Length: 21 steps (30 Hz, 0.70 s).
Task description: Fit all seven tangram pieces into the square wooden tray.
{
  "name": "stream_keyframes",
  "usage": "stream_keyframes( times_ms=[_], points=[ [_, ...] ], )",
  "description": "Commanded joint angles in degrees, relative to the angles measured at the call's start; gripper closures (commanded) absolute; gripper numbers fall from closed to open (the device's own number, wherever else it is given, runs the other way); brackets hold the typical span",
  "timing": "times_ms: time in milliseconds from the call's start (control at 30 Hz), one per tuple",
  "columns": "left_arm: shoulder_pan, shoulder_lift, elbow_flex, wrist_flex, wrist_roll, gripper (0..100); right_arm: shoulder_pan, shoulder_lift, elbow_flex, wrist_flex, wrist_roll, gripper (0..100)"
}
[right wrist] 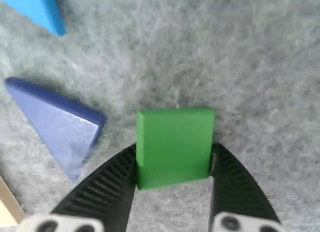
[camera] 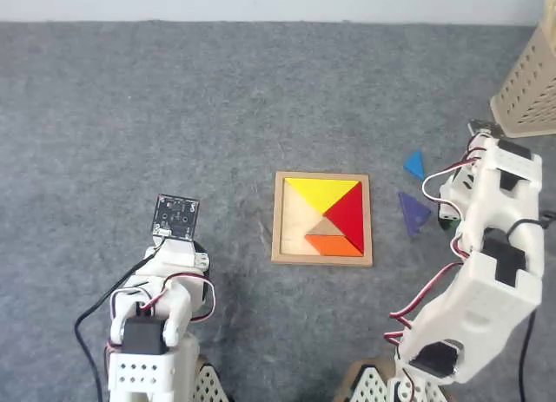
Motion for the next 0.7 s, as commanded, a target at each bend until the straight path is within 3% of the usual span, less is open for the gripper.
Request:
stream_keyframes(
  times_ms=[0, 367, 667],
  points=[
    [-0.3, -0.2, -0.3, 0.3, 0.5, 99, 0.0, -1.1, -3.3, 0.8, 0.3, 88.6],
    [-0.3, -0.2, -0.3, 0.3, 0.5, 99, 0.1, -1.7, -1.8, 0.8, 0.2, 94.6],
    [-0.3, -0.2, -0.3, 0.3, 0.5, 99, 7.0, -5.1, -1.8, 0.8, 0.6, 94.6]
  ],
)
